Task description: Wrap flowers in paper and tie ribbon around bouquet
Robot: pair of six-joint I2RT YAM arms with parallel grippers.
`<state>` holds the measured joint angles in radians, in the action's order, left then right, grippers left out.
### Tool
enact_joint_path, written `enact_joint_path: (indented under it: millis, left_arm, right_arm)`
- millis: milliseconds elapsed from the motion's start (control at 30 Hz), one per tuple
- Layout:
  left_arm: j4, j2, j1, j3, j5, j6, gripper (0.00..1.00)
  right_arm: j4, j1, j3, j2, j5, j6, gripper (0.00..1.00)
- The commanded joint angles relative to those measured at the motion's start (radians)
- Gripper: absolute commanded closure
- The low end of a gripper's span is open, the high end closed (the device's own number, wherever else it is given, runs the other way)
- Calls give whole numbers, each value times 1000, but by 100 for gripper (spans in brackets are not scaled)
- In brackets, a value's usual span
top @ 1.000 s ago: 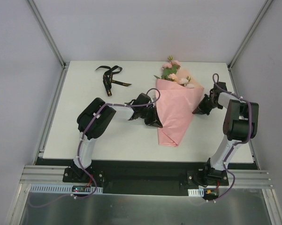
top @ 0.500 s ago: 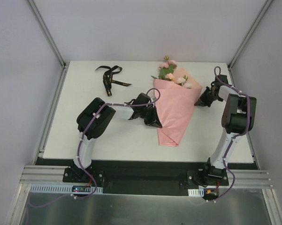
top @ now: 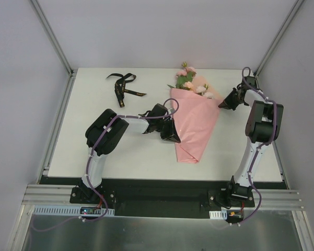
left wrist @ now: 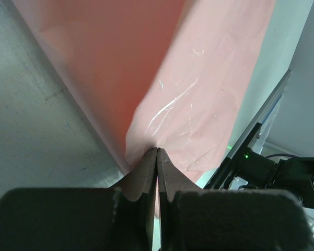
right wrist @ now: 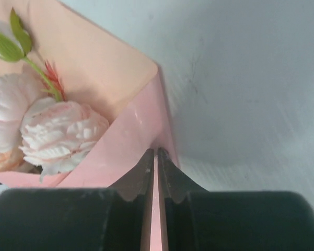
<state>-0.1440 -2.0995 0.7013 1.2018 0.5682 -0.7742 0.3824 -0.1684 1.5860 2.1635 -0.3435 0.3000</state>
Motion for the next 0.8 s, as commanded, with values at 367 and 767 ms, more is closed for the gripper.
enact_joint_path:
  millis: [367,767]
  left_arm:
    - [213,-82,10,-30,-60,75,100]
    - [198,-117,6,-7,-77,61,100]
  right_arm:
    - [-34,-82,198,183,48,220,93]
    - [49,-25,-255,-477,-40,-7,61]
